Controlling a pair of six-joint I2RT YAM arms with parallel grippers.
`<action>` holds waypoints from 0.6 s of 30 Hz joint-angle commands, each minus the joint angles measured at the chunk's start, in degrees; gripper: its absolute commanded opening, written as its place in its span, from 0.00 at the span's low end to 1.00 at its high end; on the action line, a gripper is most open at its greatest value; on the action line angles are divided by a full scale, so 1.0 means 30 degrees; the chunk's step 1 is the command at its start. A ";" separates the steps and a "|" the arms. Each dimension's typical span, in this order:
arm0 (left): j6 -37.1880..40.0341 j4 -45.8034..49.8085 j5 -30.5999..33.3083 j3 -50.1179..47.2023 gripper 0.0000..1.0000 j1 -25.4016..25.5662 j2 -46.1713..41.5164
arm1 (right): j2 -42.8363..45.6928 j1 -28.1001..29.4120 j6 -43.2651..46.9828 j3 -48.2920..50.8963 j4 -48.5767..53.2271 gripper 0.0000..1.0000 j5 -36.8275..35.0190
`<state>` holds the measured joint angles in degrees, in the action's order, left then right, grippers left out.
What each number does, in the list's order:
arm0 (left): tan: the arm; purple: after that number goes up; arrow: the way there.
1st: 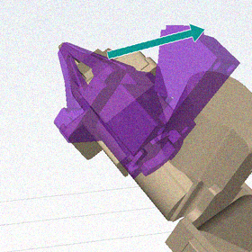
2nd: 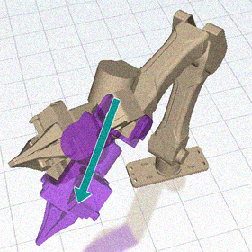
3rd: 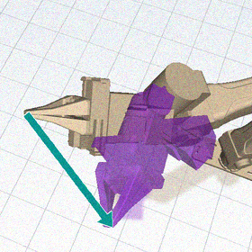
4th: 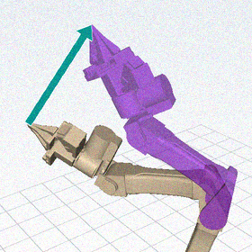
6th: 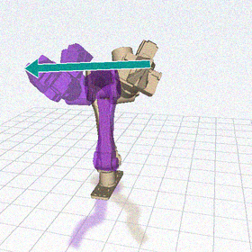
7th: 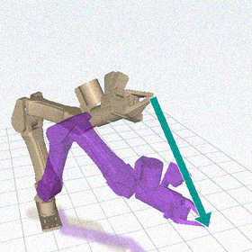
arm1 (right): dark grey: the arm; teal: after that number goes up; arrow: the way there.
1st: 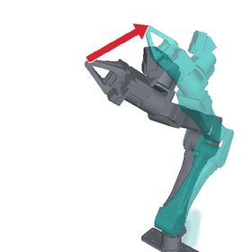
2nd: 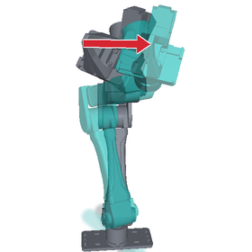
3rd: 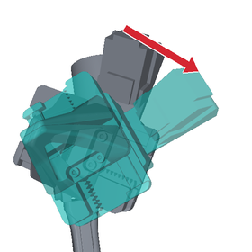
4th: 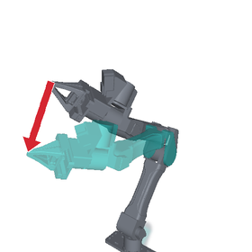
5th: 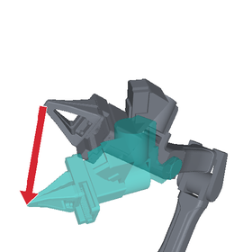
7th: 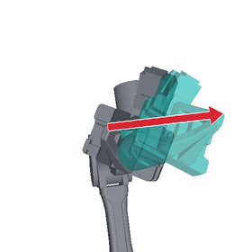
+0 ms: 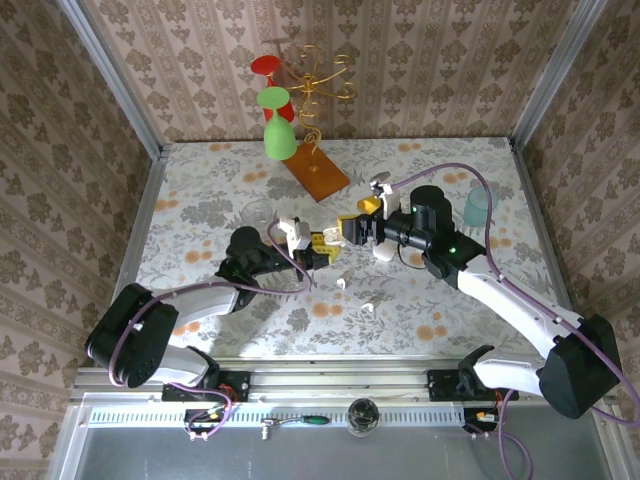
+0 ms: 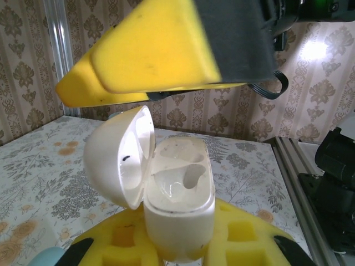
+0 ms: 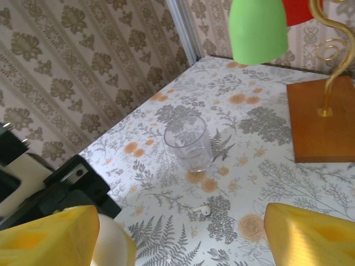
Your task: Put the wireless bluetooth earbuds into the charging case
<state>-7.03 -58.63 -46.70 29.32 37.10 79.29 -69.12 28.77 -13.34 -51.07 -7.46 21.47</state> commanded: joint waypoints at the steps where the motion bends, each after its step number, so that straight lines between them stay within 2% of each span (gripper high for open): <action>1: 0.0540 -0.0144 -0.0290 -0.0335 0.00 0.0034 -0.0561 | 0.0329 -0.0150 -0.0513 -0.0211 -0.0511 0.79 -0.0584; 7: 0.0901 -0.0087 0.0067 -0.0655 0.00 -0.0036 -0.0687 | 0.1884 -0.0926 -0.2820 0.1062 -0.0977 0.78 -0.0893; 13: 0.1836 0.0968 0.0128 -0.0591 0.00 -0.0066 -0.0949 | 0.1945 -0.3409 -0.4348 0.1593 0.3810 0.75 -0.3487; 18: 0.2029 0.1116 -0.0048 -0.0347 0.00 -0.0036 -0.0725 | -0.0076 -0.4865 -0.5616 0.2365 0.5442 0.63 -0.4657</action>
<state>-2.85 -55.64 -46.22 27.55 37.08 77.73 -65.95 15.46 -26.46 -45.78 2.37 11.75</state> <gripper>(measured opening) 0.161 0.647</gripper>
